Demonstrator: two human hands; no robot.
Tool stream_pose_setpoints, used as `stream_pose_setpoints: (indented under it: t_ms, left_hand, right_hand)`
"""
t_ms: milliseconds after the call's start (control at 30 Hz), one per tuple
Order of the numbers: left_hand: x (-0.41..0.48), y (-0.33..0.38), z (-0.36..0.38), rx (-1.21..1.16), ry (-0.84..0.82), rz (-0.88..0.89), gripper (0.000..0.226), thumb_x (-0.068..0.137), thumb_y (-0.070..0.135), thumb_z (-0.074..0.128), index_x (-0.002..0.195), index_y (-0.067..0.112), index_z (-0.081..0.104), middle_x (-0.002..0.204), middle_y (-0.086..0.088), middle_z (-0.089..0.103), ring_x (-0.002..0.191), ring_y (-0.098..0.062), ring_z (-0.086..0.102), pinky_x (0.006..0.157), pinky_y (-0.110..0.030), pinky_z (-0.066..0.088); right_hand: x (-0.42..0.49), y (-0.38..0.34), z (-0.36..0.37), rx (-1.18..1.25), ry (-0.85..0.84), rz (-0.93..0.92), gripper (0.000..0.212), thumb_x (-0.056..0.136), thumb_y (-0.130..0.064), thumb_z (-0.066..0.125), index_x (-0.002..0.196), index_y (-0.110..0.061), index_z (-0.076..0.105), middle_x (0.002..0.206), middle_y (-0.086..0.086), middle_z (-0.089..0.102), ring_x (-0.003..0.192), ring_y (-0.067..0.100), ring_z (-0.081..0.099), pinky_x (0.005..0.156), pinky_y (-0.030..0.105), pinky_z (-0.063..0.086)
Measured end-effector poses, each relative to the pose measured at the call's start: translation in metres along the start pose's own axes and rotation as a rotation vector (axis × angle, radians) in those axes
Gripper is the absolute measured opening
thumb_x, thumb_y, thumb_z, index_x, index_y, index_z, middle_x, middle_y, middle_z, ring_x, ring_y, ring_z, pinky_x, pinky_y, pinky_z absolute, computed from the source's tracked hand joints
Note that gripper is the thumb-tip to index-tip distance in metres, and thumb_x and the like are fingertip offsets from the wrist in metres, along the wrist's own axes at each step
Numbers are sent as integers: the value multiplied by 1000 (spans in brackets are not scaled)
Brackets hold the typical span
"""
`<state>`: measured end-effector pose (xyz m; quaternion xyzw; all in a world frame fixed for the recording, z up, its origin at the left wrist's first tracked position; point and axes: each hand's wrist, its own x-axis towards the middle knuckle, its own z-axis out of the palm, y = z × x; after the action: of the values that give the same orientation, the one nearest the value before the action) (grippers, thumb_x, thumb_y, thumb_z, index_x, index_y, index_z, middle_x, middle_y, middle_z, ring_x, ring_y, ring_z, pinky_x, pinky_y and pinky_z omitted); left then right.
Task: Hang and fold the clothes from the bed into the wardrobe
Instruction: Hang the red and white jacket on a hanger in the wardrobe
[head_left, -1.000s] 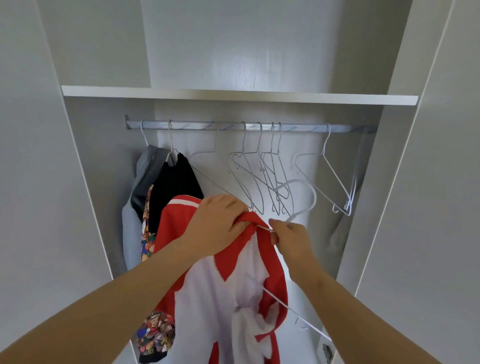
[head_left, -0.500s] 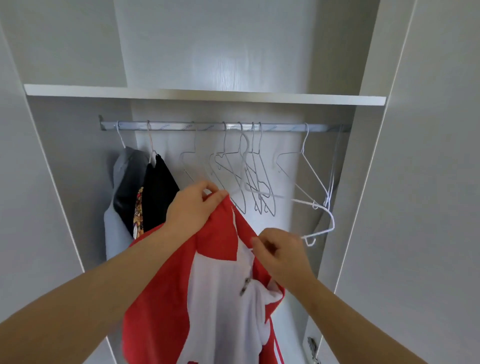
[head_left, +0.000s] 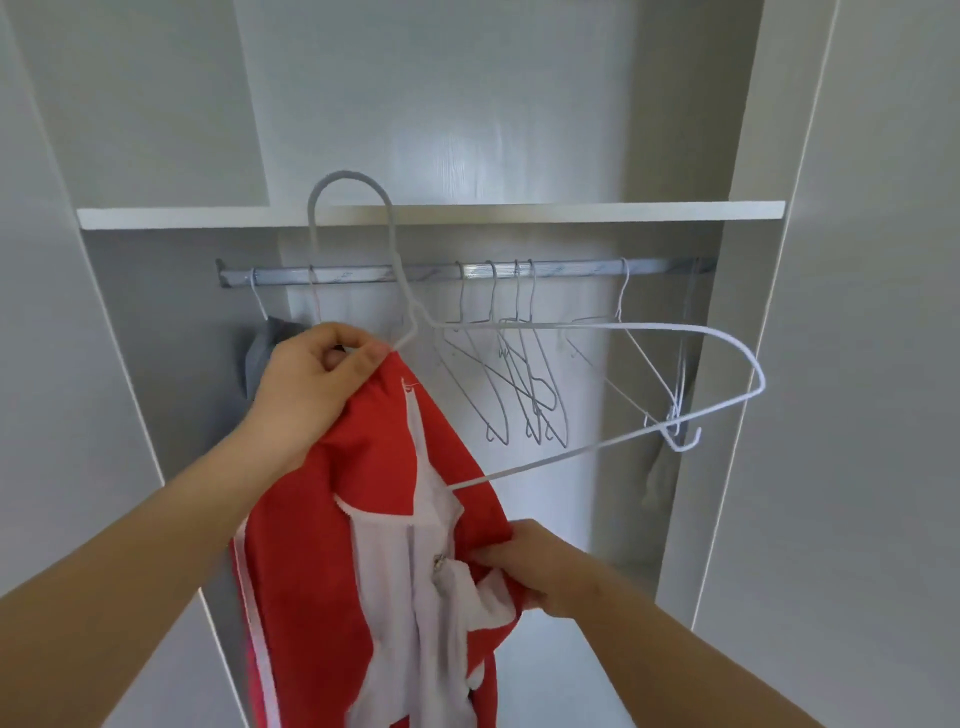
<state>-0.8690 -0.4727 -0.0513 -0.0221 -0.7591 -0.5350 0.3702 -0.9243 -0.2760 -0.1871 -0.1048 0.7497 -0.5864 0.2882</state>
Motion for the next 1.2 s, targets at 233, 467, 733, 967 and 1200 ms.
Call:
stream_pose_setpoints:
  t_ms: [233, 467, 733, 967, 1200]
  left_hand:
    - [-3, -32, -57, 214, -29, 27, 22, 83, 13, 67, 62, 21, 63, 42, 11, 49, 39, 1, 42, 42, -6, 33]
    - [-5, -58, -72, 285, 87, -33, 31, 81, 17, 70, 52, 21, 62, 42, 15, 53, 39, 3, 46, 42, -4, 34]
    - [-11, -72, -63, 566, 128, -2, 22, 83, 31, 68, 63, 32, 59, 61, 6, 59, 62, -12, 57, 60, -14, 40]
    - [-21, -62, -29, 514, -14, 80, 19, 84, 28, 66, 65, 27, 64, 65, 5, 64, 64, -13, 59, 62, -23, 43]
    - [-33, -57, 0, 759, -140, 289, 55, 75, 63, 52, 68, 11, 67, 65, -2, 62, 61, -18, 59, 57, -33, 46]
  right_hand:
    - [4, -9, -32, 647, -27, 29, 15, 77, -2, 59, 79, -1, 74, 75, 18, 72, 64, 29, 71, 52, 37, 57]
    - [1, -15, -54, 651, -111, 97, 32, 65, -28, 64, 82, -3, 76, 86, 16, 72, 75, 31, 69, 75, 38, 55]
    - [1, -23, -65, 583, -57, 192, 62, 82, -61, 49, 113, -9, 60, 105, 20, 69, 89, 39, 68, 80, 55, 52]
    - [4, -27, -57, 304, 316, 203, 21, 80, -20, 71, 93, -4, 64, 83, 18, 70, 79, 33, 64, 80, 45, 54]
    - [7, -35, -44, -321, 738, -198, 16, 88, -25, 58, 84, -15, 46, 74, -2, 52, 71, 16, 56, 61, 24, 41]
